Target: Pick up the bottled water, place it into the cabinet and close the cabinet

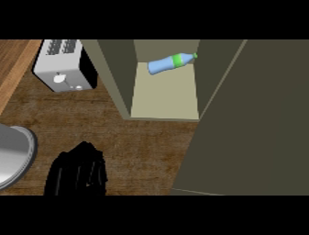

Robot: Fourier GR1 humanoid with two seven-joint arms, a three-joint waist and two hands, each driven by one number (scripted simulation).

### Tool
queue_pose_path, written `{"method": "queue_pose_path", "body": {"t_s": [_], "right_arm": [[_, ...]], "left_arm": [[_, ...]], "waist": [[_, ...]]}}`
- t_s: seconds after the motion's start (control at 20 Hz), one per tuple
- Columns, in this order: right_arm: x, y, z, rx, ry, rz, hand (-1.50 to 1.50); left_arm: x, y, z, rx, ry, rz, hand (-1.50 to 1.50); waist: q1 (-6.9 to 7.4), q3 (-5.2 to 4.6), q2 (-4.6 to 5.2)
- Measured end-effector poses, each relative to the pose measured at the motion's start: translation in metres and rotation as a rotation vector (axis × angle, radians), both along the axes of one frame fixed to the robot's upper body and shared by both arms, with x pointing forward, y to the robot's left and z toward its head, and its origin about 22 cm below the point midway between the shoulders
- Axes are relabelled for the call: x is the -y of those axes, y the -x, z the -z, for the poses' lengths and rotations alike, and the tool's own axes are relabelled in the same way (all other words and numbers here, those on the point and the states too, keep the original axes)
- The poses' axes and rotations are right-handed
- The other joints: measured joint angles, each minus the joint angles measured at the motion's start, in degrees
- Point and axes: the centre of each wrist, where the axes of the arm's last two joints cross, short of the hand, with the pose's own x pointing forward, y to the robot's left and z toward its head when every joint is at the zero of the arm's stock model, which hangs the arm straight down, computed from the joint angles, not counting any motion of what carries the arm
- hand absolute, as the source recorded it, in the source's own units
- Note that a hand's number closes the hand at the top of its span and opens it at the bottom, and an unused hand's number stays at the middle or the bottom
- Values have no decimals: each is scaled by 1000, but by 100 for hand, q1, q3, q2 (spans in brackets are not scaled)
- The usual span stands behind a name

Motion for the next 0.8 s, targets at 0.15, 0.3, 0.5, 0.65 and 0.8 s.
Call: {"method": "queue_pose_path", "body": {"t_s": [0.15, 0.3, 0.5, 0.65, 0.8], "right_arm": [[-3, -2, -3, -8, 17, -20, 150], [-8, -5, -7, -24, 33, -33, 150], [-21, -12, -12, -20, 18, -32, 150], [-39, -15, -23, 3, -20, -59, 150], [-58, -23, -34, 21, -53, -73, 150]], "left_arm": [[-11, 23, -7, 6, -4, -17, 150], [-24, 44, -10, 5, -8, -36, 150], [-41, 67, -19, 14, -4, -53, 150], [-56, 79, -19, 13, -8, -61, 150], [-71, 91, -27, 19, -4, -67, 150]], "waist": [[-4, -3, 0], [-15, -7, 2], [-12, -10, 4], [-15, -12, 12], [-23, -7, 23]]}}
